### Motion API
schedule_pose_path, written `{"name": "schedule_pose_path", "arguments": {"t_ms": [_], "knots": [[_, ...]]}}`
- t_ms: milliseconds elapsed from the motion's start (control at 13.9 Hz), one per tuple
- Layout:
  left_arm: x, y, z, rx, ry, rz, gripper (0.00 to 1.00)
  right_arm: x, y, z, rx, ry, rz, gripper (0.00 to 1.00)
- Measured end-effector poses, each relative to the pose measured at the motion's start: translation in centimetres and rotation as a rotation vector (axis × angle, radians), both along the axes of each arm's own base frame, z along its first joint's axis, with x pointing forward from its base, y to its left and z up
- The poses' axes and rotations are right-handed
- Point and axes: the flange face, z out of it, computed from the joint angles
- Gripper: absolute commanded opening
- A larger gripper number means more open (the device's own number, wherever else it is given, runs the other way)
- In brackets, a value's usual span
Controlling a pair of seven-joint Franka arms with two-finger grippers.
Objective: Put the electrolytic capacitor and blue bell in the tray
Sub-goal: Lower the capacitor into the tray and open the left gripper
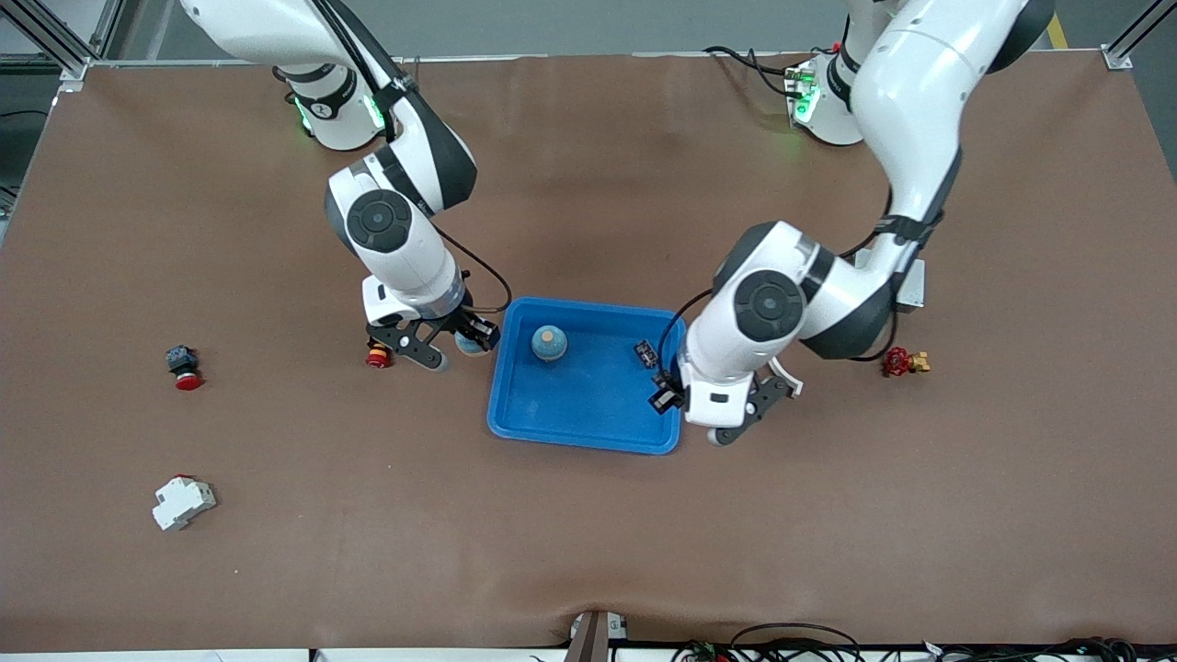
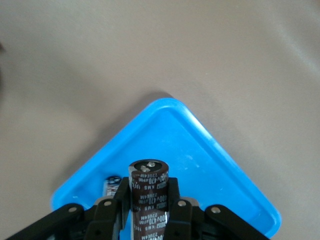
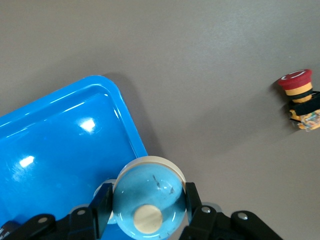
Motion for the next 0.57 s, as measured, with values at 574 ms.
{"name": "schedule_pose_path", "arguments": {"t_ms": [574], "knots": [[-0.7,-3.1,-8.4,-0.014,-0.050,0.015,0.00,2.3,2.4,-2.6,-0.022,-0.015,-0.044,0.00]]}}
